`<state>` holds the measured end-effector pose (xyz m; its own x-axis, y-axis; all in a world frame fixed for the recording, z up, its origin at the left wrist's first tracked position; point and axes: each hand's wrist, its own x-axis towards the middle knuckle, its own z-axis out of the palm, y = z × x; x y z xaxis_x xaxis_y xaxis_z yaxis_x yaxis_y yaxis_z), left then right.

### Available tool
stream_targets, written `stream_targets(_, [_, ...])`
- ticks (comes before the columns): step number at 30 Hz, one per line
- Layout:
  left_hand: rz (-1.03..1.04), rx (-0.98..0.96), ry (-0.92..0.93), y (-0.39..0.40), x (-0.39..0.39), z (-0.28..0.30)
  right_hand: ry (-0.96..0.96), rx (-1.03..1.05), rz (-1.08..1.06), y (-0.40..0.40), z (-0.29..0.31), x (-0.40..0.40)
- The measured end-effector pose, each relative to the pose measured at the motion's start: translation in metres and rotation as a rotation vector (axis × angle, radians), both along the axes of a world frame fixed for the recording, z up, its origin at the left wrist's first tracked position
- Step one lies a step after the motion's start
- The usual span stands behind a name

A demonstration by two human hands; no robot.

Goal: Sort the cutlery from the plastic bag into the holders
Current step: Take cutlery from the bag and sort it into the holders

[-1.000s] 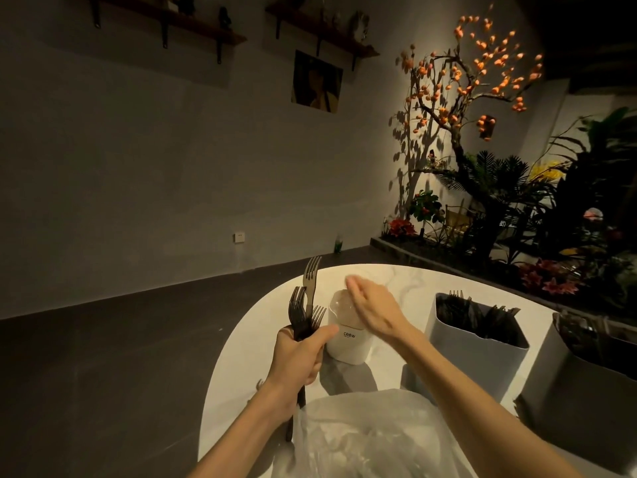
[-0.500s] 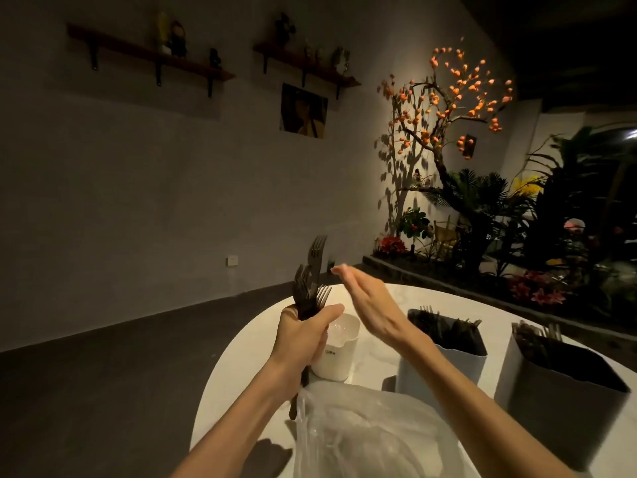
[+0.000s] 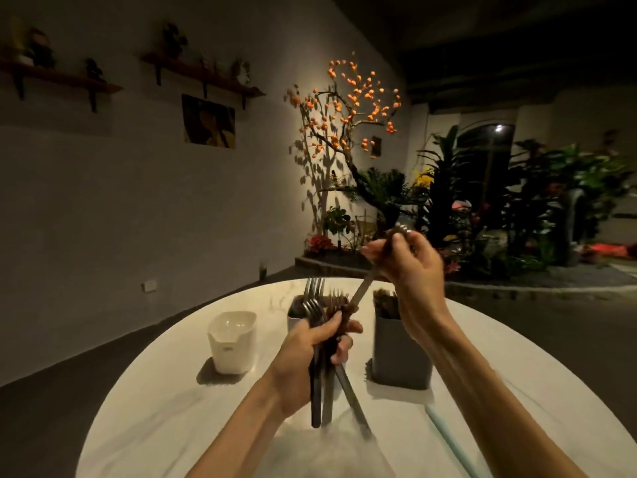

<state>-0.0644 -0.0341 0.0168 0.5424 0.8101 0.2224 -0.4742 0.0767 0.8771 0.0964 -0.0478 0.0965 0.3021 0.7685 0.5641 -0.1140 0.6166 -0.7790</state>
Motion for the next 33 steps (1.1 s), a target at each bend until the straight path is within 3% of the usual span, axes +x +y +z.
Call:
stream_targets(3, [0.059, 0.022, 0.142, -0.001, 0.025, -0.021, 0.202, 0.002, -0.077, -0.023, -0.007, 0.05])
stream_targets(8, [0.089, 0.008, 0.253, -0.002, 0.052, -0.044, -0.241, -0.374, -0.111, -0.04, -0.074, 0.055])
stream_targets(11, [0.153, 0.049, 0.406, -0.002, 0.067, -0.057, -0.304, -0.473, -0.023, -0.034, -0.116, 0.043])
stream_targets(17, [0.15, 0.131, 0.538, 0.003, 0.066, -0.081, -0.298, -0.448, -0.035, -0.018, -0.145, 0.028])
stream_targets(21, [0.081, 0.034, 0.376, 0.005, 0.062, -0.09, -0.371, -0.449, -0.02, -0.009, -0.154, 0.026])
stream_targets(27, [-0.049, -0.048, 0.307, 0.007, 0.061, -0.094, -0.229, -0.409, -0.012, -0.007, -0.16, 0.028])
stream_targets(29, [-0.018, -0.014, 0.368, 0.006, 0.061, -0.094, -0.225, -0.394, -0.024, -0.009, -0.16, 0.026])
stream_targets(33, [0.043, 0.127, 0.697, 0.002, 0.066, -0.103, -0.204, -0.377, -0.034, -0.011, -0.161, 0.023])
